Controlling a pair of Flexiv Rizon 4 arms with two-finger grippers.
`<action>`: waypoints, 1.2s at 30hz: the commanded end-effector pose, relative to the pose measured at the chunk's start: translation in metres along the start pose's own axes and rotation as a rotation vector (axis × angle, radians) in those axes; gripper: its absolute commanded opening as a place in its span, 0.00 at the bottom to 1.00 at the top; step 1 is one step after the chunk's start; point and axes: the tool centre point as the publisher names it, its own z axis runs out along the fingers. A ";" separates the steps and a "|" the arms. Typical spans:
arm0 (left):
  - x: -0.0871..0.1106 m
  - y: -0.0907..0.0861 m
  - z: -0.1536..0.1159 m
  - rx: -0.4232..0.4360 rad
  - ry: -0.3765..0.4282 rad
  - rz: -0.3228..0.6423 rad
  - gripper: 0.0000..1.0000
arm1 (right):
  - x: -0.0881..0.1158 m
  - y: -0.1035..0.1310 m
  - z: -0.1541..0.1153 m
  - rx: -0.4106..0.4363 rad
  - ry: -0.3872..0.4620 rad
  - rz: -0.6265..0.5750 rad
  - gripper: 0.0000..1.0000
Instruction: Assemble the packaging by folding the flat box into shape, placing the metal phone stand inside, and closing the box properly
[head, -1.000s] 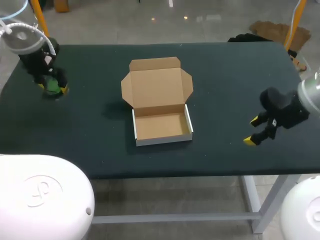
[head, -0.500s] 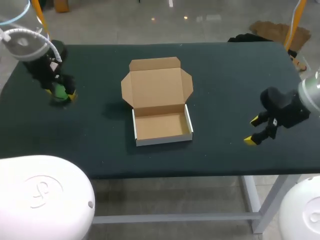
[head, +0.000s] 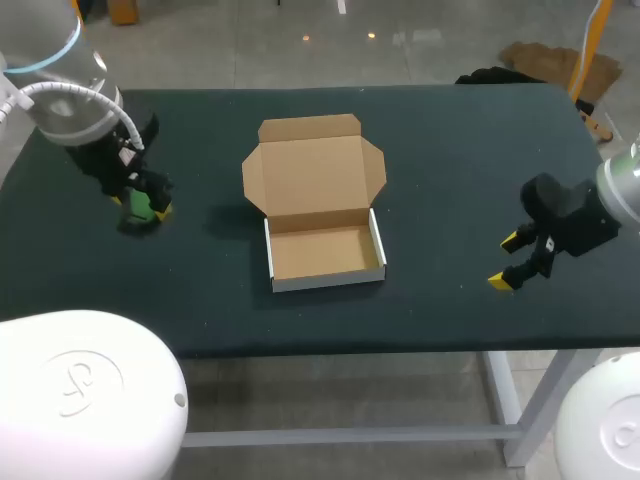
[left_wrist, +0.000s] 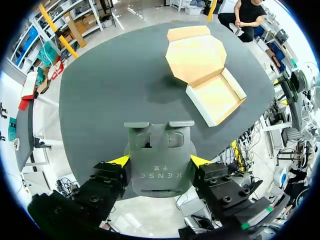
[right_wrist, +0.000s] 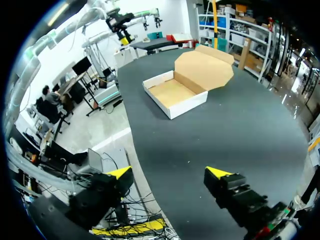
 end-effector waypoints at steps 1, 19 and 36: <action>0.014 -0.005 0.006 -0.006 -0.009 0.006 0.00 | 0.000 0.000 -0.002 -0.002 0.003 -0.001 1.00; 0.086 -0.035 0.027 0.003 -0.016 0.040 0.00 | 0.000 0.000 -0.002 -0.002 0.003 -0.001 1.00; 0.147 -0.070 0.067 -0.007 -0.003 0.042 0.00 | 0.000 0.000 -0.002 -0.002 0.003 -0.001 1.00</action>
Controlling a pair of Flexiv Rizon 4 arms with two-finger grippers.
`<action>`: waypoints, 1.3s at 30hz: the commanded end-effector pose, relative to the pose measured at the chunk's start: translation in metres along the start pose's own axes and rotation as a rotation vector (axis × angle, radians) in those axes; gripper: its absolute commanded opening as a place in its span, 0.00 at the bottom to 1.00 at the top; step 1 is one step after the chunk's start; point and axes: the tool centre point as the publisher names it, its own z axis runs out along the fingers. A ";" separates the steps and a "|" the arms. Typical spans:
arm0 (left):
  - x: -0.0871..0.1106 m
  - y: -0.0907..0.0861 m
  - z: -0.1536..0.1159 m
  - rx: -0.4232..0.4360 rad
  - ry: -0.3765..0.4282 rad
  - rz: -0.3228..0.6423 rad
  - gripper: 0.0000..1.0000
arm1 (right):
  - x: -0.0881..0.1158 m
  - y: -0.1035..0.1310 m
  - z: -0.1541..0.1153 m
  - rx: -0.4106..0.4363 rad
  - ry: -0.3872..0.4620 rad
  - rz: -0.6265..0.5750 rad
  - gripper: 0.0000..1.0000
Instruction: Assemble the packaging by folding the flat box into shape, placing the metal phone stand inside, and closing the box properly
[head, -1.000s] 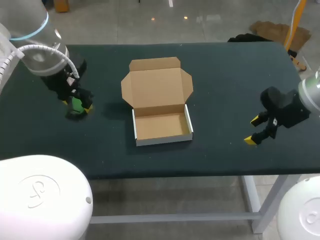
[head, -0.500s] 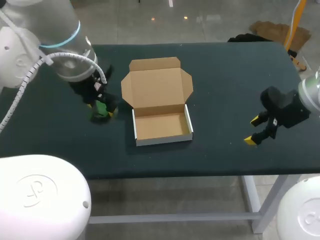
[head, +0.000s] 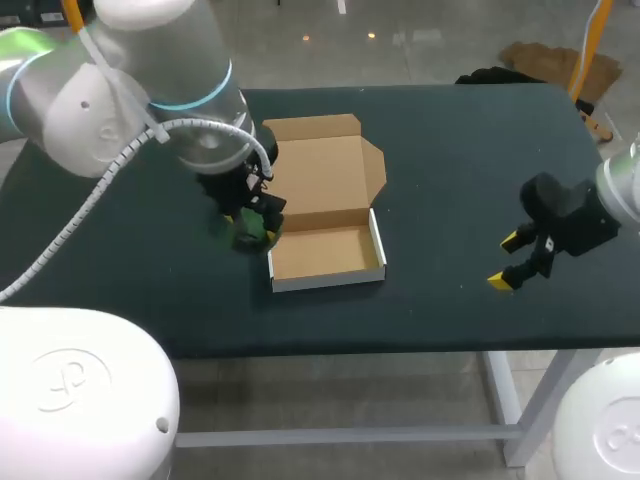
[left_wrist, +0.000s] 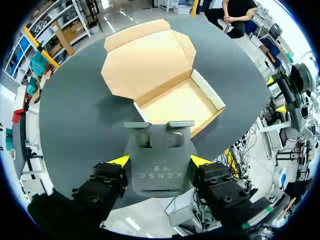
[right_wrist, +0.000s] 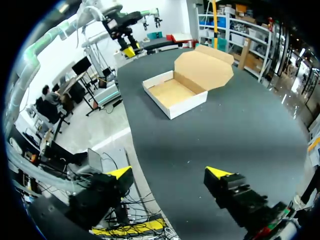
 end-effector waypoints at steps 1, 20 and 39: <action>0.011 -0.016 0.016 -0.028 -0.025 0.000 0.00 | 0.000 -0.001 -0.002 -0.004 0.005 -0.001 1.00; 0.043 -0.052 0.068 -0.037 -0.001 0.019 0.00 | 0.000 -0.001 -0.002 -0.004 0.005 -0.001 1.00; 0.053 -0.085 0.116 -0.033 0.017 0.016 0.00 | 0.000 -0.001 -0.002 -0.004 0.005 -0.001 1.00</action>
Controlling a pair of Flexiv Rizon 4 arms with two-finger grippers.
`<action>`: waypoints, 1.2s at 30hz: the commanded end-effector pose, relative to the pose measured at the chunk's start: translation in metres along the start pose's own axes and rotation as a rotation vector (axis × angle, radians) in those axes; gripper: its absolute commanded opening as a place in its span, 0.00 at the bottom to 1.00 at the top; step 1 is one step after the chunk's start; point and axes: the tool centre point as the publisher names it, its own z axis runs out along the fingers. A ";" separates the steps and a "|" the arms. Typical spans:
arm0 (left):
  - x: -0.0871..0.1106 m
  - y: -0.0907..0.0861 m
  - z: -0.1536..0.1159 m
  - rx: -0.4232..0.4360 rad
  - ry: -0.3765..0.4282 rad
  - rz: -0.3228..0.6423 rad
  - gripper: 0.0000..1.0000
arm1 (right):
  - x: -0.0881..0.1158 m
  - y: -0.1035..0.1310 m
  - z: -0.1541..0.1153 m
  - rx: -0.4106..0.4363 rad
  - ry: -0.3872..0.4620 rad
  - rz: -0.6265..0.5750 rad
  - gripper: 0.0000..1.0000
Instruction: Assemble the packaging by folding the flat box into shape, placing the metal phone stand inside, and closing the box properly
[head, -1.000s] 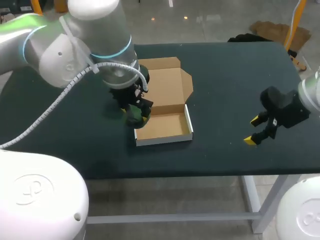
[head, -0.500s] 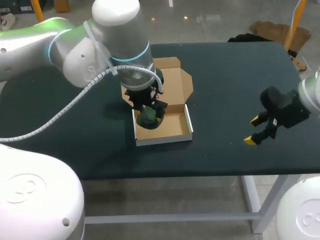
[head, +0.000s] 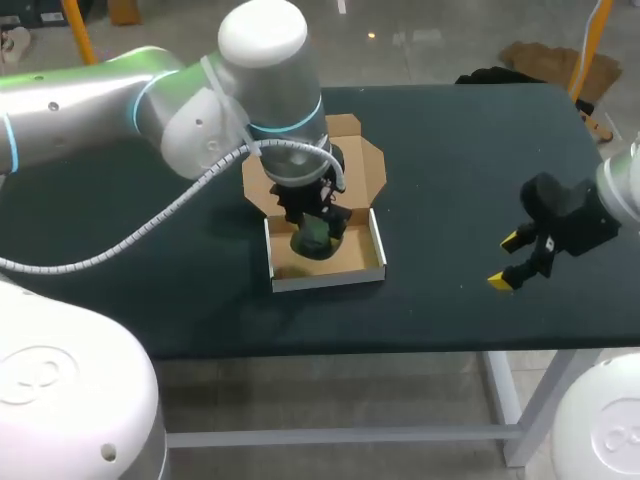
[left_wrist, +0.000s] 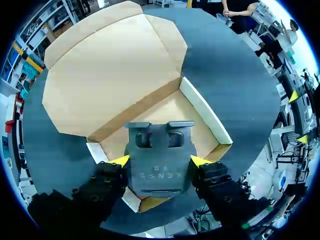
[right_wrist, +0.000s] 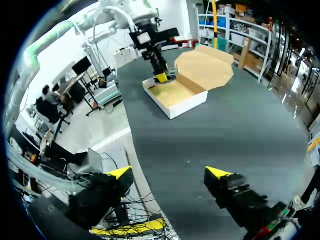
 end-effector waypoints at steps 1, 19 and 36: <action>0.000 -0.012 0.011 -0.011 0.001 -0.003 0.00 | 0.000 -0.001 -0.001 -0.003 0.003 -0.001 1.00; -0.008 -0.016 0.040 -0.053 0.008 -0.012 0.00 | 0.000 -0.001 -0.001 -0.003 0.003 -0.001 1.00; -0.009 -0.010 0.057 -0.039 -0.075 -0.036 0.04 | 0.000 -0.001 -0.001 -0.003 0.003 -0.001 1.00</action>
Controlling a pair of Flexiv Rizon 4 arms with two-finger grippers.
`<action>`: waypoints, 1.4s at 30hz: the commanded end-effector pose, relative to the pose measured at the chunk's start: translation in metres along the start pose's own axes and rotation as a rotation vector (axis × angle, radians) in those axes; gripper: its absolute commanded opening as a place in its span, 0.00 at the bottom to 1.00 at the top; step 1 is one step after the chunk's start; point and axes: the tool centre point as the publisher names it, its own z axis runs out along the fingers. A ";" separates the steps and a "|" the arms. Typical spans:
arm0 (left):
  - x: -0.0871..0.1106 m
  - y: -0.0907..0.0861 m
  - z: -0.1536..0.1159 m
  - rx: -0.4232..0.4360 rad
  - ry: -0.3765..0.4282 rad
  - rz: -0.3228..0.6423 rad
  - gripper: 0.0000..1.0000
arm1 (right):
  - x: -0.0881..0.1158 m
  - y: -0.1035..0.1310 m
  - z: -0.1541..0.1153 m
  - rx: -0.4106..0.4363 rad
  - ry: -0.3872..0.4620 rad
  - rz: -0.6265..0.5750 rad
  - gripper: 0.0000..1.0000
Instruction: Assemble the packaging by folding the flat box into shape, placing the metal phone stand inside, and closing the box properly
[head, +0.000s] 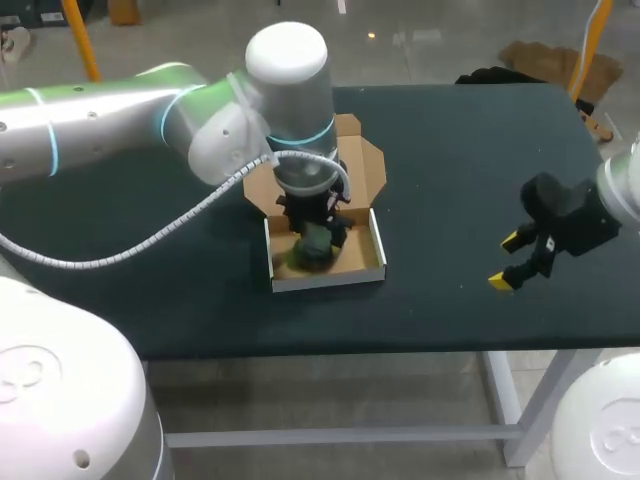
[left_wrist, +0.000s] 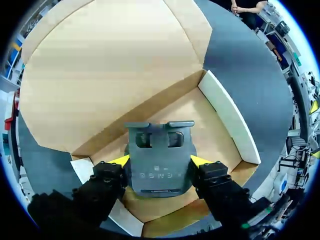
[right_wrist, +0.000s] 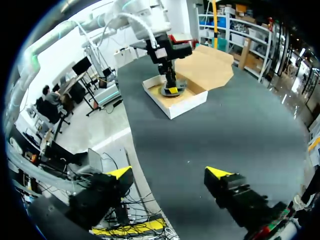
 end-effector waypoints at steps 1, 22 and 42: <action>0.006 0.001 0.003 0.004 -0.035 -0.010 0.22 | 0.000 0.000 -0.001 -0.002 0.003 -0.001 1.00; 0.002 0.006 -0.027 -0.003 -0.064 -0.163 1.00 | 0.000 0.000 -0.001 -0.002 0.003 -0.001 1.00; 0.008 0.011 -0.056 -0.021 -0.031 -0.307 1.00 | 0.000 0.000 -0.001 -0.002 0.003 -0.001 1.00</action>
